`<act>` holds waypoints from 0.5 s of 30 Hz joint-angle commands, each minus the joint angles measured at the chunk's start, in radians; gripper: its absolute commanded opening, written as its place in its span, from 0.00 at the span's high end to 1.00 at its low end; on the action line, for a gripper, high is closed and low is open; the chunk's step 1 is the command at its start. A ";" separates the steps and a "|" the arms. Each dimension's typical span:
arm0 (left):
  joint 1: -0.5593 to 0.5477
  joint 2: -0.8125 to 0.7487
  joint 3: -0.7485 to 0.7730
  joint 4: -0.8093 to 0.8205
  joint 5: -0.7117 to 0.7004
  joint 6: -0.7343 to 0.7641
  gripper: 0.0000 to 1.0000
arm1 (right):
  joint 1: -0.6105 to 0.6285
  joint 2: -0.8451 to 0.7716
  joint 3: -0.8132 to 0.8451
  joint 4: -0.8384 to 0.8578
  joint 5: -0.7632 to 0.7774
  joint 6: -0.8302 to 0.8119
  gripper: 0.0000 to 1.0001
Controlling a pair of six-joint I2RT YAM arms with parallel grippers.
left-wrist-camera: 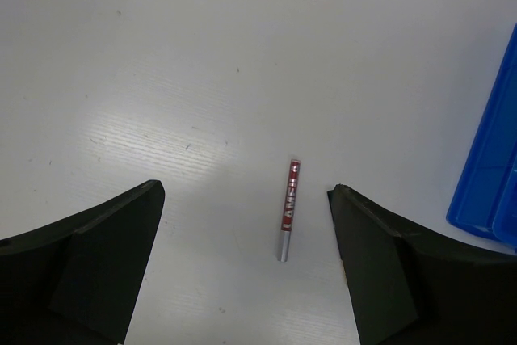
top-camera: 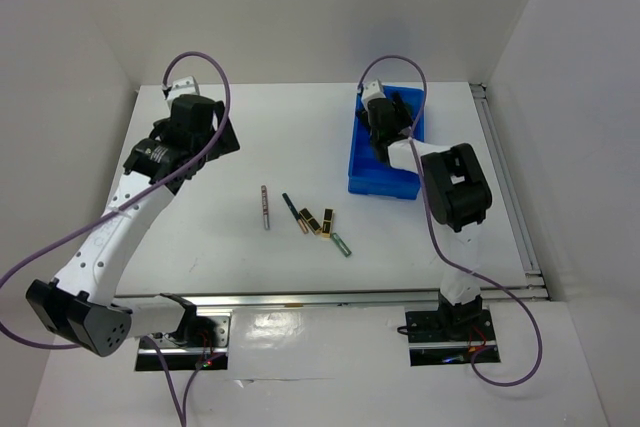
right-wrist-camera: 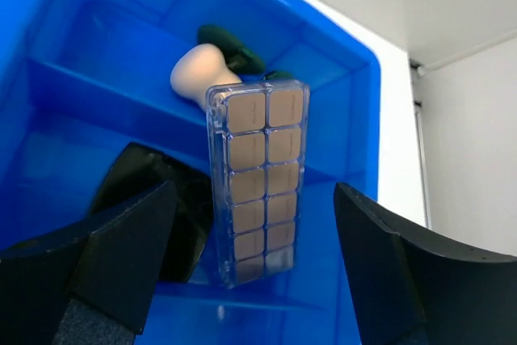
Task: Organize the makeup
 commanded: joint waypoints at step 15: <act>-0.002 -0.042 -0.004 0.018 0.002 -0.018 0.01 | -0.089 0.019 0.577 -0.701 -0.218 0.589 0.27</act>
